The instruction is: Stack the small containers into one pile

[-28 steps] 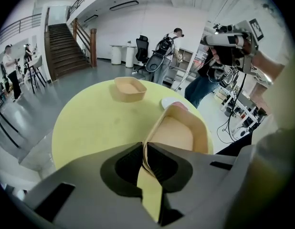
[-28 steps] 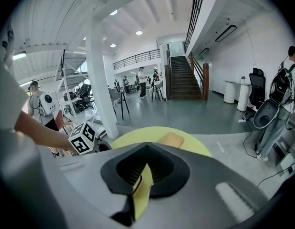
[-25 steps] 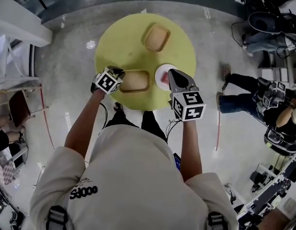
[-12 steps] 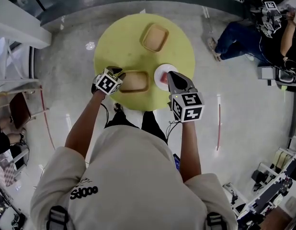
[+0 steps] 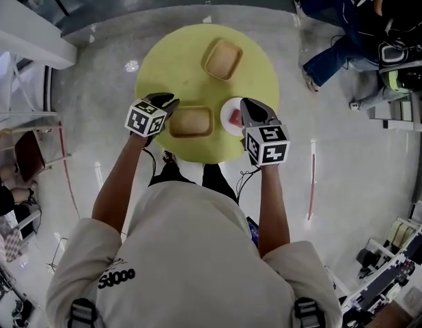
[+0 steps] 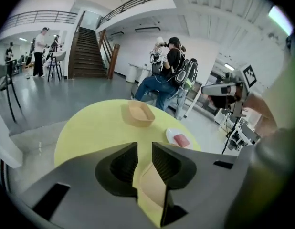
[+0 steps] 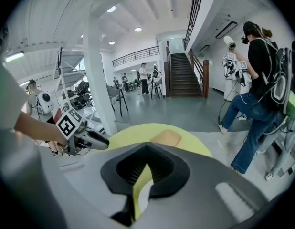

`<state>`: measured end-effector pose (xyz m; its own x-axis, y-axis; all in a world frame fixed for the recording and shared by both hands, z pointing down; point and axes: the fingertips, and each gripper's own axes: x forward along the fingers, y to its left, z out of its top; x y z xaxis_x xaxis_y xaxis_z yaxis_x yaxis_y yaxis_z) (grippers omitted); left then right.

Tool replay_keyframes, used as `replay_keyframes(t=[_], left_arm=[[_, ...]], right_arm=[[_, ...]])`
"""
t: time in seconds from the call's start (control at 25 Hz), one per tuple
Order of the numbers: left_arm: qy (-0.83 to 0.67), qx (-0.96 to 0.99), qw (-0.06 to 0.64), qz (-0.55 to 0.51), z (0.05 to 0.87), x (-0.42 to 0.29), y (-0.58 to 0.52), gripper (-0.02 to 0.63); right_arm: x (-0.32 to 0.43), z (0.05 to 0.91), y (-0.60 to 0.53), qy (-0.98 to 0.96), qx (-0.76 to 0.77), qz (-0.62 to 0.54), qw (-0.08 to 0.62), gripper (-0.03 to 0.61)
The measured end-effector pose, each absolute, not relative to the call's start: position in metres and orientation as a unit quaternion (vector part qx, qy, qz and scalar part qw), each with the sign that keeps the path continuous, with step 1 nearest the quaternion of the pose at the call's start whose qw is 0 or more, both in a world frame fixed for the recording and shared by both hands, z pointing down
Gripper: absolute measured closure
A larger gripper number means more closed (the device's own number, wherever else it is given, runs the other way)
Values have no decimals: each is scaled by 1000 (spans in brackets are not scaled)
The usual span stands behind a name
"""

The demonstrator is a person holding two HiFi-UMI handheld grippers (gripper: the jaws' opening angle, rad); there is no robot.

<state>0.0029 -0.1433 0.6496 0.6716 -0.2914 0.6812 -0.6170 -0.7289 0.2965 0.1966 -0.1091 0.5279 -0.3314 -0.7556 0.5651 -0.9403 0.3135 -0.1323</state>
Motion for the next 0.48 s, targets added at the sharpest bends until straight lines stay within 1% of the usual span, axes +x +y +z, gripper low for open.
replay_keyframes(t=[0.2,0.36,0.48], left_arm=[[-279,883,250,283,617,-1,-154,552],[-300,880,244,276,602,-5,-157,598],[-303,879,241,279,598,-10,-154,607]], right_arm=[[202,550,-154,-795,521,238,196,568],[211,578,-189,-792,516,254,205,544],[216,601,-210,-786,515,267,213,531]])
